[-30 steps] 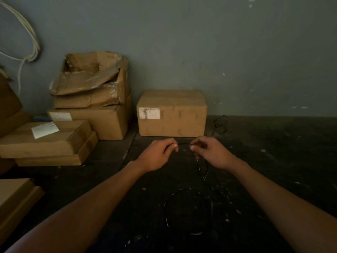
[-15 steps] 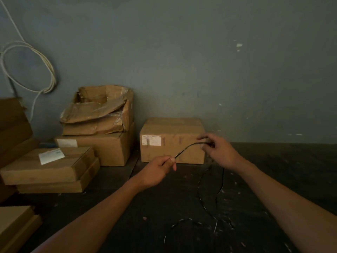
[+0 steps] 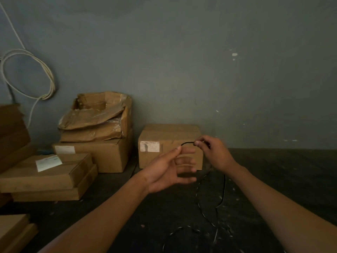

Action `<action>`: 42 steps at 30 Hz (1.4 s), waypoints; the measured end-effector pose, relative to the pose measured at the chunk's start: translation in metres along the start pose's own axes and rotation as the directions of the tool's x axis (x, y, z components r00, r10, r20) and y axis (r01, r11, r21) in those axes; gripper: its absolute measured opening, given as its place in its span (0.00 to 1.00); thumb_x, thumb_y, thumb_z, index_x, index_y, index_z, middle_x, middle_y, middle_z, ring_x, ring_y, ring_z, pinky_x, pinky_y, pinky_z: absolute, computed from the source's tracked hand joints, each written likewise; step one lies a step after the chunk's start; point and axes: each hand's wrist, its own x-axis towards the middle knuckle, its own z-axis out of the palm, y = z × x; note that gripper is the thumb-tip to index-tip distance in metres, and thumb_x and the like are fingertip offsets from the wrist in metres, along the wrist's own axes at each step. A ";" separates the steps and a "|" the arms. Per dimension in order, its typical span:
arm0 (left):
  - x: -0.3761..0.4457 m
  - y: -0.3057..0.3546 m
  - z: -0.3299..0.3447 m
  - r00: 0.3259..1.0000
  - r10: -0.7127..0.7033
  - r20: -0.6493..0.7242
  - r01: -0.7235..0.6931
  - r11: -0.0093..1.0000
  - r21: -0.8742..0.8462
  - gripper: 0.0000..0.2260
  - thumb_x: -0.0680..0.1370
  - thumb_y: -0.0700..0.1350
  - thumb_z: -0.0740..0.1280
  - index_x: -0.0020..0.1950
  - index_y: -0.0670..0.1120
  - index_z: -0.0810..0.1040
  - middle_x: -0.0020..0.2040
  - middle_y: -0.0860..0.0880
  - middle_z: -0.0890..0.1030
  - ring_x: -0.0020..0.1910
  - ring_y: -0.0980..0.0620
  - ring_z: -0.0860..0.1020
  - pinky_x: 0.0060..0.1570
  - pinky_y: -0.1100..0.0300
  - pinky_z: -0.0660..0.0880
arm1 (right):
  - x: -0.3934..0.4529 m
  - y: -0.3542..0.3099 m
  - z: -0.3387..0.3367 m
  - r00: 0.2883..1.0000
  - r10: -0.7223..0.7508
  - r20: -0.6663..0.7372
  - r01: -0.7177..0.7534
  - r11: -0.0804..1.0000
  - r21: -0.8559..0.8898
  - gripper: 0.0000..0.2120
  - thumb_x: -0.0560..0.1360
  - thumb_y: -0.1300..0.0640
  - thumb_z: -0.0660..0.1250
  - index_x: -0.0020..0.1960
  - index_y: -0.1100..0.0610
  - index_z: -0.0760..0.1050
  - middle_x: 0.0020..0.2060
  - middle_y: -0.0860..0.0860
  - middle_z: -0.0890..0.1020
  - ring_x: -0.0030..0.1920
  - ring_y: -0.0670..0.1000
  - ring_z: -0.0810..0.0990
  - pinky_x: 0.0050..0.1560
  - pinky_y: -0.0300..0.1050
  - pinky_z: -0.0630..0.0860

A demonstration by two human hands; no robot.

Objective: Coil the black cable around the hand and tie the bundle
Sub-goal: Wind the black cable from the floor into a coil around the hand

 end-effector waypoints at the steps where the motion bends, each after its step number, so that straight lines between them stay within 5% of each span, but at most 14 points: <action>1: 0.002 0.003 0.002 1.000 0.013 0.016 -0.012 0.998 -0.058 0.17 0.82 0.52 0.59 0.63 0.46 0.80 0.51 0.44 0.84 0.51 0.46 0.83 0.58 0.40 0.76 | -0.002 0.000 0.002 1.000 -0.001 0.002 0.001 1.000 0.017 0.07 0.80 0.57 0.63 0.49 0.56 0.79 0.41 0.53 0.83 0.43 0.54 0.81 0.47 0.53 0.76; 6: 0.010 0.011 0.004 0.994 0.081 0.069 -0.063 0.973 -0.221 0.19 0.83 0.51 0.55 0.68 0.46 0.77 0.66 0.43 0.80 0.61 0.43 0.80 0.61 0.32 0.72 | -0.016 0.003 0.017 1.000 -0.009 0.027 0.006 0.996 0.084 0.07 0.80 0.56 0.62 0.49 0.56 0.78 0.38 0.54 0.83 0.36 0.51 0.80 0.40 0.50 0.76; 10: 0.016 0.017 -0.001 0.992 0.107 0.067 -0.091 0.975 -0.204 0.19 0.84 0.54 0.52 0.70 0.52 0.75 0.70 0.43 0.76 0.68 0.39 0.74 0.63 0.26 0.64 | -0.027 0.003 0.031 0.992 -0.006 0.127 -0.009 0.993 0.121 0.09 0.79 0.61 0.63 0.45 0.48 0.75 0.37 0.40 0.79 0.36 0.35 0.77 0.35 0.27 0.69; 14: 0.024 0.025 -0.012 0.991 0.129 0.040 -0.124 0.987 -0.099 0.18 0.84 0.59 0.50 0.73 0.62 0.67 0.71 0.42 0.74 0.69 0.36 0.73 0.63 0.20 0.54 | -0.039 0.004 0.050 0.951 0.039 0.307 -0.061 0.996 0.063 0.07 0.80 0.60 0.60 0.49 0.49 0.74 0.33 0.44 0.76 0.30 0.38 0.74 0.32 0.34 0.70; 17: 0.025 0.027 -0.020 0.993 0.107 0.057 -0.104 0.993 -0.064 0.17 0.83 0.61 0.52 0.72 0.70 0.63 0.72 0.42 0.73 0.69 0.34 0.71 0.59 0.18 0.58 | -0.050 0.005 0.059 0.896 0.133 0.424 -0.214 0.965 0.149 0.06 0.82 0.56 0.58 0.53 0.49 0.73 0.32 0.47 0.74 0.28 0.40 0.71 0.33 0.38 0.72; 20: 0.028 0.024 -0.027 0.995 0.081 0.062 -0.079 0.996 -0.031 0.17 0.82 0.62 0.53 0.71 0.72 0.63 0.73 0.41 0.72 0.69 0.33 0.71 0.58 0.20 0.61 | -0.058 0.002 0.061 0.857 0.178 0.483 -0.324 0.916 0.237 0.08 0.83 0.54 0.56 0.55 0.50 0.73 0.31 0.48 0.72 0.26 0.40 0.70 0.29 0.36 0.69; 24: 0.034 0.030 -0.033 0.993 0.117 -0.021 -0.118 0.992 -0.047 0.18 0.82 0.61 0.54 0.72 0.68 0.64 0.72 0.42 0.74 0.69 0.33 0.71 0.63 0.20 0.54 | -0.068 -0.002 0.060 0.797 0.271 0.540 -0.428 0.883 0.190 0.12 0.82 0.48 0.54 0.55 0.47 0.75 0.32 0.46 0.73 0.27 0.40 0.70 0.29 0.35 0.68; 28: 0.038 0.029 -0.037 0.993 0.094 -0.075 -0.092 0.996 0.021 0.18 0.82 0.62 0.53 0.73 0.69 0.63 0.75 0.42 0.68 0.73 0.29 0.62 0.62 0.19 0.52 | -0.071 -0.022 0.061 0.722 0.215 0.658 -0.334 0.941 0.059 0.13 0.82 0.46 0.54 0.56 0.46 0.75 0.34 0.45 0.73 0.30 0.39 0.72 0.33 0.35 0.70; 34: 0.040 0.015 -0.036 0.990 0.123 -0.065 -0.131 0.982 -0.136 0.17 0.82 0.60 0.54 0.71 0.67 0.67 0.76 0.43 0.66 0.72 0.27 0.61 0.56 0.20 0.65 | -0.062 -0.046 0.050 0.657 0.183 0.731 -0.123 0.983 -0.135 0.16 0.81 0.47 0.56 0.62 0.52 0.75 0.39 0.45 0.75 0.39 0.42 0.74 0.41 0.43 0.70; 38: 0.040 0.015 -0.040 0.988 0.118 -0.101 -0.119 0.993 -0.006 0.18 0.83 0.59 0.53 0.71 0.63 0.69 0.76 0.48 0.68 0.74 0.29 0.60 0.63 0.20 0.54 | -0.060 -0.051 0.043 0.616 0.210 0.760 -0.086 0.976 -0.201 0.15 0.81 0.48 0.55 0.61 0.51 0.76 0.38 0.46 0.76 0.39 0.44 0.75 0.44 0.46 0.72; 42: 0.030 0.008 -0.054 0.994 0.025 -0.106 -0.012 0.993 0.118 0.17 0.83 0.59 0.52 0.68 0.67 0.72 0.76 0.46 0.66 0.74 0.28 0.58 0.68 0.24 0.45 | -0.042 -0.060 0.017 0.687 0.130 0.715 0.022 0.980 -0.200 0.12 0.81 0.49 0.57 0.52 0.48 0.80 0.40 0.42 0.77 0.38 0.40 0.75 0.42 0.44 0.70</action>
